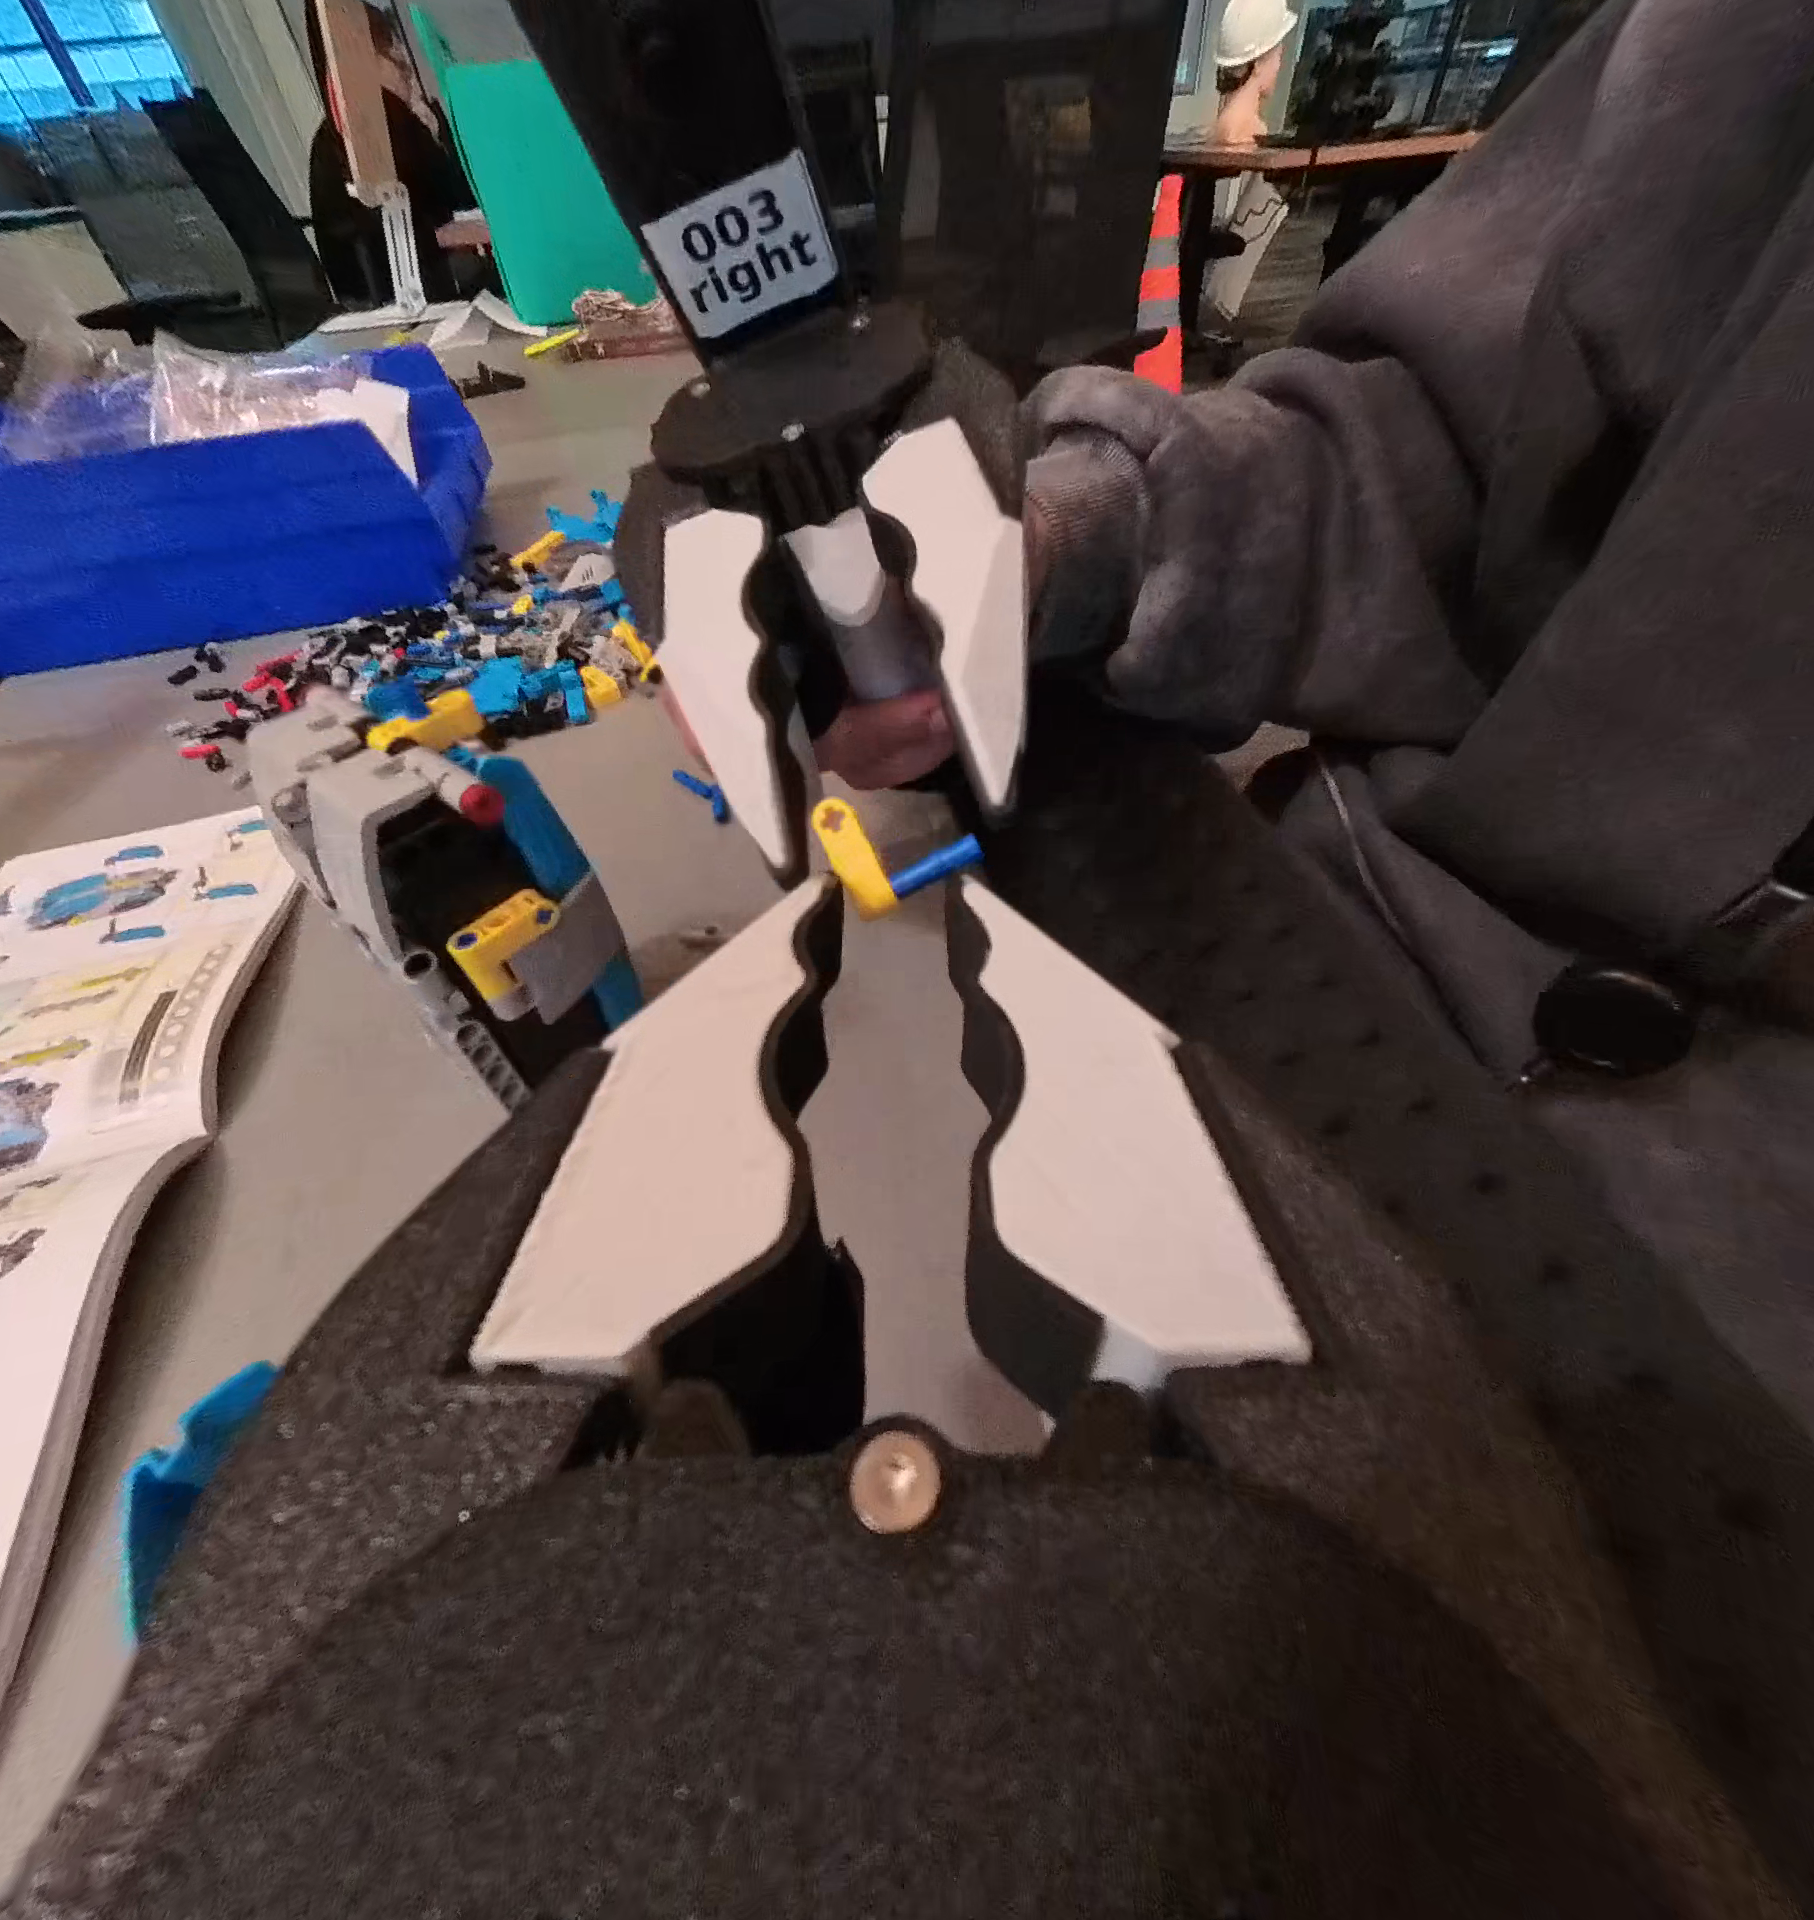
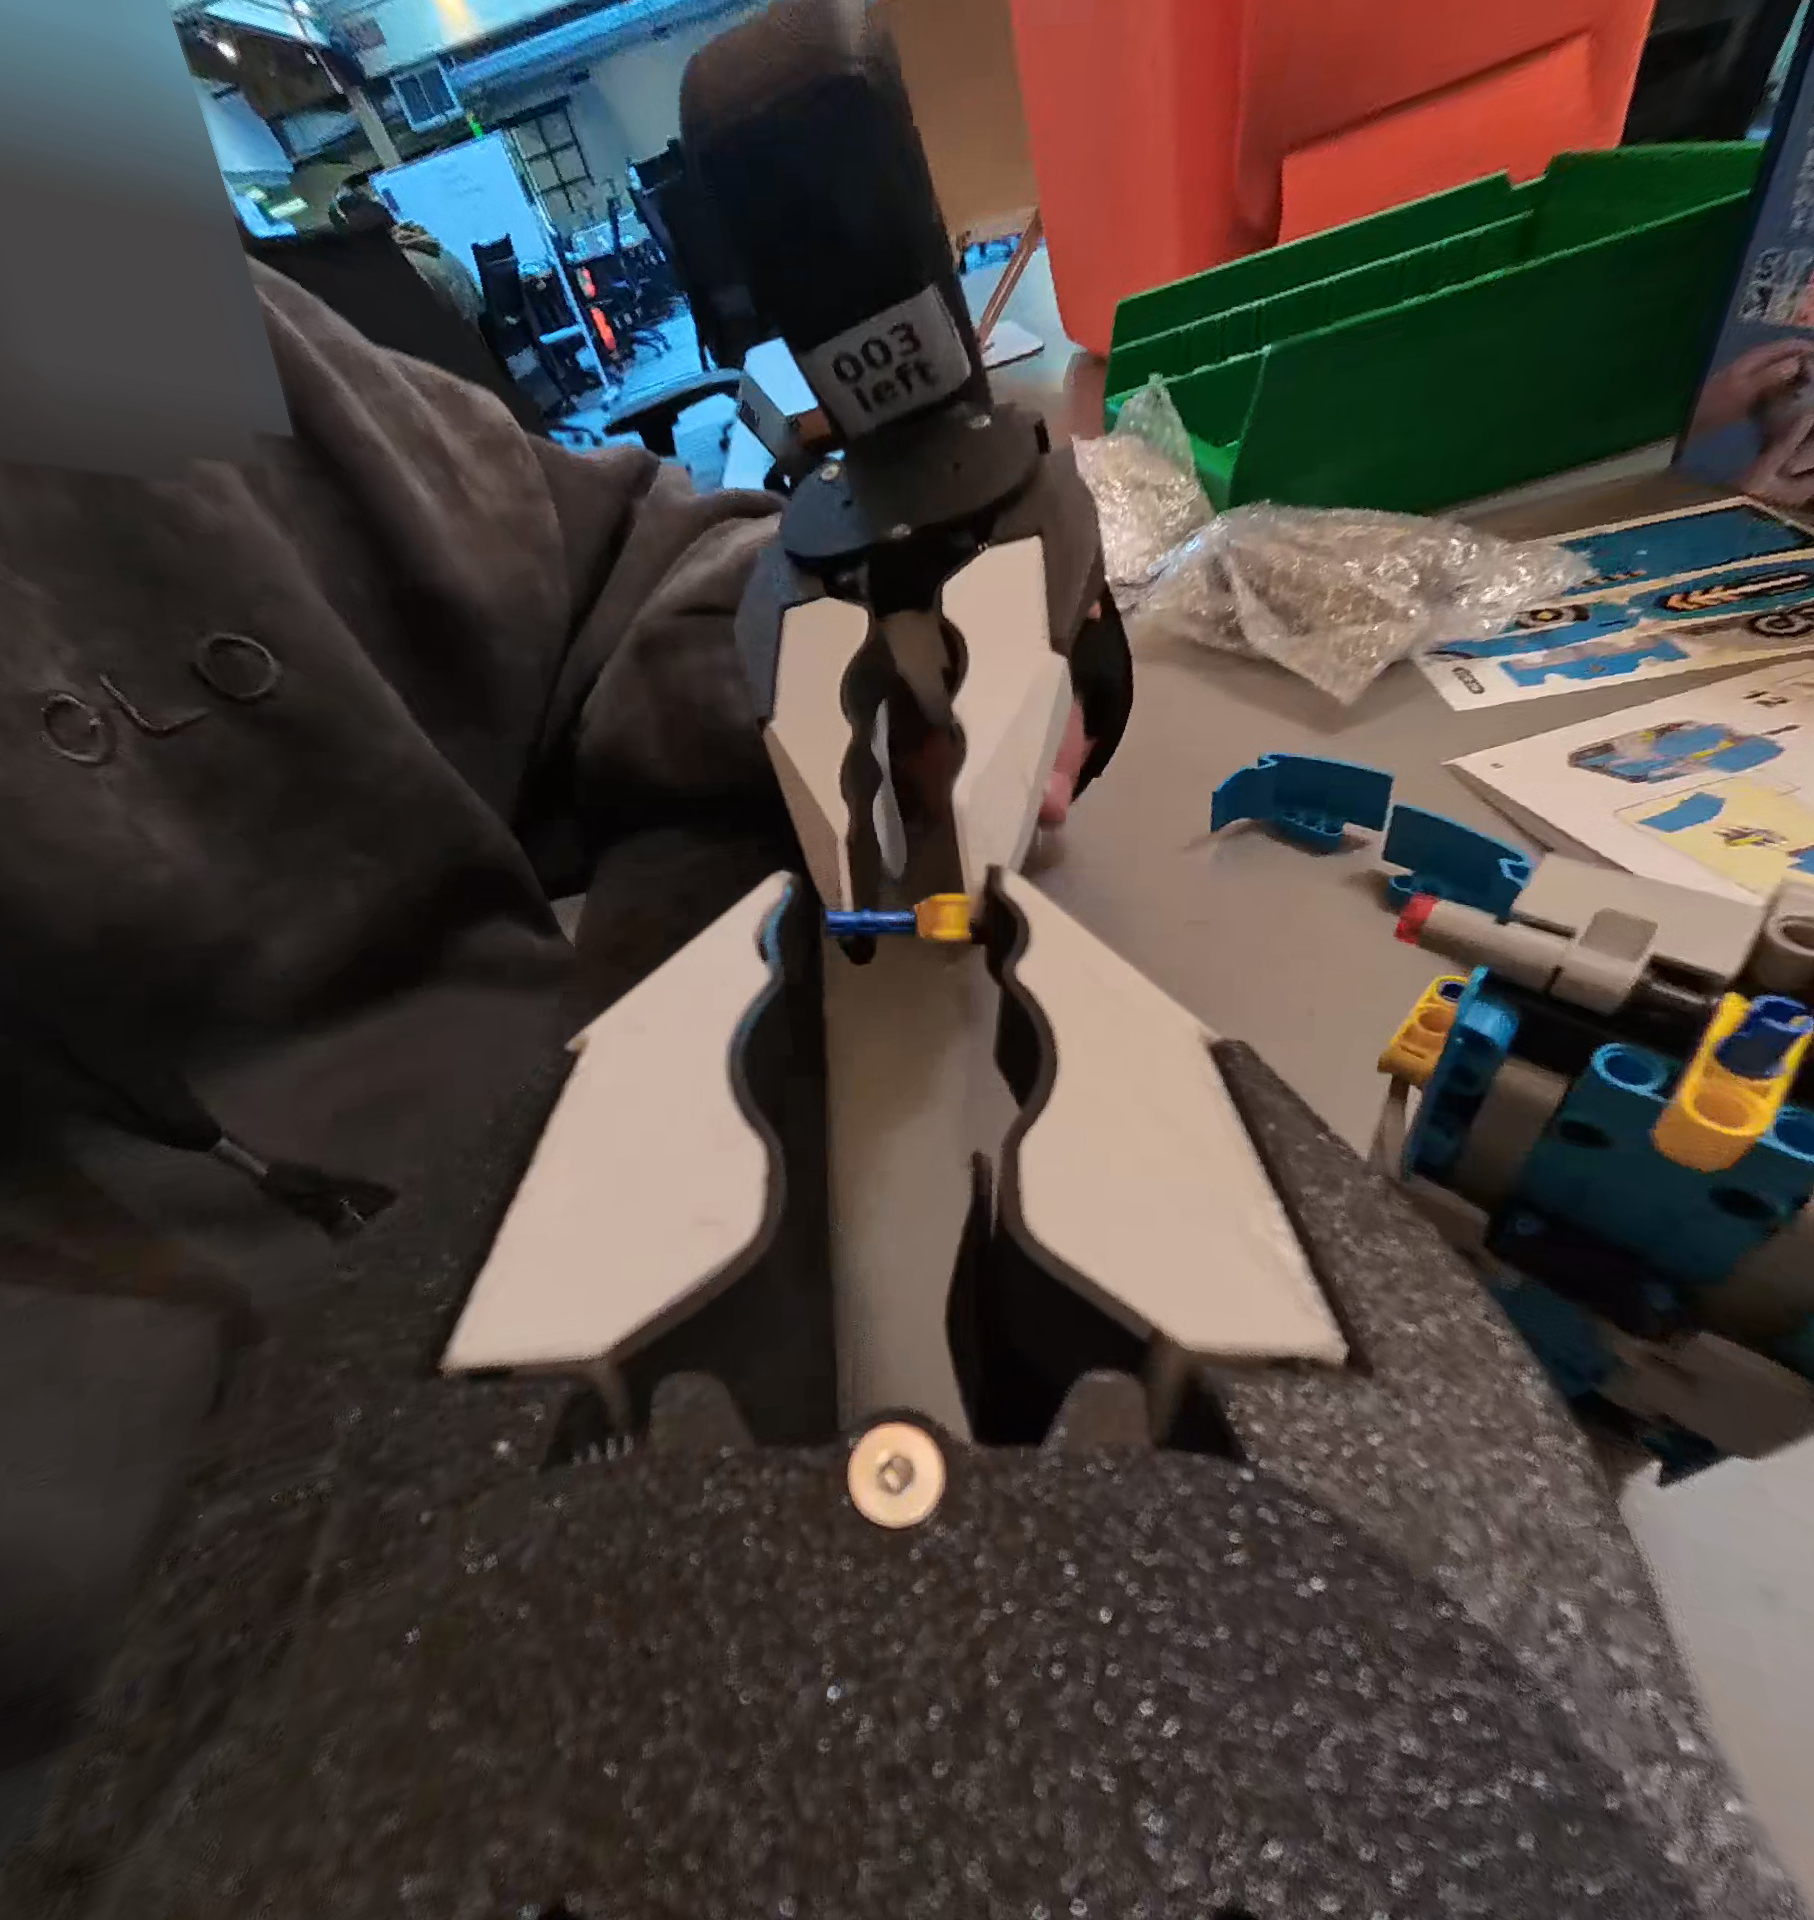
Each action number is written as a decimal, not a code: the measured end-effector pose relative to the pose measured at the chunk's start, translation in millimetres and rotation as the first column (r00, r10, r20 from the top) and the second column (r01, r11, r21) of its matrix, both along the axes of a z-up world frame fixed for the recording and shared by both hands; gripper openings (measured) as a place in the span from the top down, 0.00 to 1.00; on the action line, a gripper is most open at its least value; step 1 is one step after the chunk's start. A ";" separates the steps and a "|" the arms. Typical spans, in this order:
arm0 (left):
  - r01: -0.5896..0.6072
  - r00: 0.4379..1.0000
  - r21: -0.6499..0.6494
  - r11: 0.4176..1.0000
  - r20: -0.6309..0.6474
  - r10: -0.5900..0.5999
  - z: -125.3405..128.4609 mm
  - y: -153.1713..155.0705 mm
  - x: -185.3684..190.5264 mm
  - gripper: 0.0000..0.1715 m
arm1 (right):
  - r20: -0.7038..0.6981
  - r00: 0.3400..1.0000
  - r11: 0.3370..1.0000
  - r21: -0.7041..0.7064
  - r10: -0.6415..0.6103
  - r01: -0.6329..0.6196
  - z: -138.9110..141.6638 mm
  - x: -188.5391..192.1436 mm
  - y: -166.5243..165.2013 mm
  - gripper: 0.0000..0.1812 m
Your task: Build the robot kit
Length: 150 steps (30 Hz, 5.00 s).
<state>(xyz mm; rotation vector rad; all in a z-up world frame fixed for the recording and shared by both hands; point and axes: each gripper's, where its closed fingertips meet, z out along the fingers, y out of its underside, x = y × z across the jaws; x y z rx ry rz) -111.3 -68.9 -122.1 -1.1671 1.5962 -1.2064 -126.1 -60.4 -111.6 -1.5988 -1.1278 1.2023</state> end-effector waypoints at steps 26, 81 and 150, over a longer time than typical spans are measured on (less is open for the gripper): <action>0.345 0.938 -0.855 0.387 0.298 -0.177 43.2 12.5 -23.7 0.86 | -0.125 0.983 0.857 0.482 -0.136 0.180 37.4 -12.9 7.3 0.96; -0.179 0.984 -0.698 0.693 -0.126 0.128 -21.3 38.4 -0.2 0.96 | 0.419 0.778 0.739 0.668 -0.469 0.086 -43.8 -7.0 40.7 0.86; 0.018 0.997 -0.860 0.509 -0.023 -0.074 -4.4 31.9 -12.9 0.98 | 0.273 0.868 0.819 0.527 -0.415 0.226 -26.6 -8.3 34.2 0.86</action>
